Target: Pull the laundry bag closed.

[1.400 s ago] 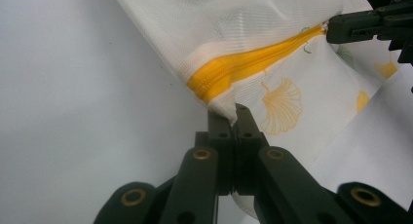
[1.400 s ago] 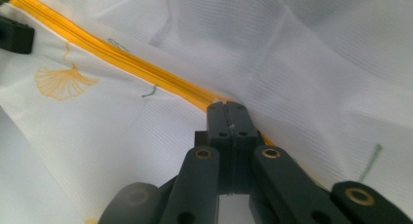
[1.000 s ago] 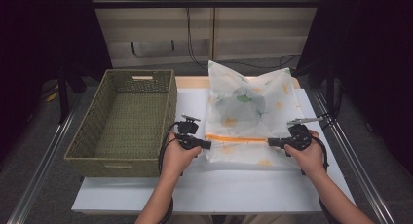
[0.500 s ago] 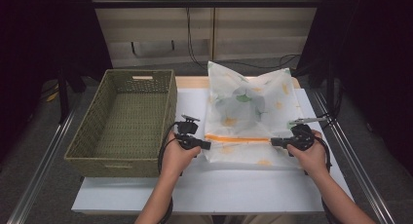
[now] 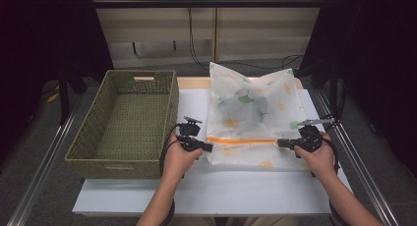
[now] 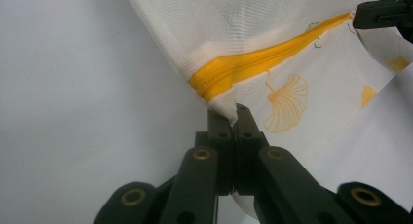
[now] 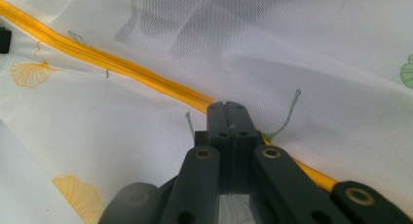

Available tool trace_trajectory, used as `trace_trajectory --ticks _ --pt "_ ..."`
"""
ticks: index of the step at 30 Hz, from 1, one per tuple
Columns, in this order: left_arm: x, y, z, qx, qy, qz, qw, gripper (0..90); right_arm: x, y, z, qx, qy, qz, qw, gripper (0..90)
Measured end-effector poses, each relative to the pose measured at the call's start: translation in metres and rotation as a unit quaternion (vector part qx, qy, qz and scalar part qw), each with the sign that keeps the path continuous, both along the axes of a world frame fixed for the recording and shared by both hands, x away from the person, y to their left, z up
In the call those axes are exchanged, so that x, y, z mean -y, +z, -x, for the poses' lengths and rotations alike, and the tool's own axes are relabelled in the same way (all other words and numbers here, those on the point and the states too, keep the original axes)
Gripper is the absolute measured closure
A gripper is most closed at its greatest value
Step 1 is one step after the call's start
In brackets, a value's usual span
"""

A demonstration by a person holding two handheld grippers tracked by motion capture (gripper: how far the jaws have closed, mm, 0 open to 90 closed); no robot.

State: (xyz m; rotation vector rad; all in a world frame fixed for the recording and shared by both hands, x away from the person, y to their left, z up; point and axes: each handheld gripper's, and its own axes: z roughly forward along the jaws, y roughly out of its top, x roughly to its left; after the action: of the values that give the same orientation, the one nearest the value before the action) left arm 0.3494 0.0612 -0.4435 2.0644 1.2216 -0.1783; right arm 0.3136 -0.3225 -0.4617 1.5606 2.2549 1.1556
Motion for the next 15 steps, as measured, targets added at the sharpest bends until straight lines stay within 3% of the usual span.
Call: trace_trajectory --ticks 2,3,4,5,9,11,15 --pt "0.0 -0.001 0.0 -0.001 0.001 0.0 1.0 89.4 0.0 0.0 0.0 -0.001 0.001 0.002 1.0 90.0" --pt "-0.002 -0.001 -0.001 0.002 -0.012 -0.018 0.9998 89.4 0.0 0.0 0.0 -0.001 0.001 0.001 1.0 90.0" --pt "-0.001 -0.002 0.0 0.003 -0.002 -0.016 0.9999 89.4 0.0 0.0 0.0 -0.002 -0.003 0.01 0.9999 90.0" --pt "-0.002 -0.002 0.0 0.002 -0.007 -0.018 0.9998 89.4 0.001 0.0 0.0 -0.004 -0.004 0.017 0.9998 90.0" --pt "0.0 -0.002 0.0 0.001 0.004 -0.012 0.9999 89.4 0.009 -0.001 0.001 -0.003 -0.01 0.011 0.9999 90.0" --pt "-0.001 -0.002 -0.001 0.001 -0.007 -0.023 0.9997 89.4 0.012 -0.001 0.001 -0.001 -0.012 0.008 0.9999 90.0" --pt "-0.001 -0.003 0.0 0.001 -0.005 -0.022 0.9997 89.4 0.016 0.0 0.003 -0.001 -0.014 0.011 0.9998 90.0"
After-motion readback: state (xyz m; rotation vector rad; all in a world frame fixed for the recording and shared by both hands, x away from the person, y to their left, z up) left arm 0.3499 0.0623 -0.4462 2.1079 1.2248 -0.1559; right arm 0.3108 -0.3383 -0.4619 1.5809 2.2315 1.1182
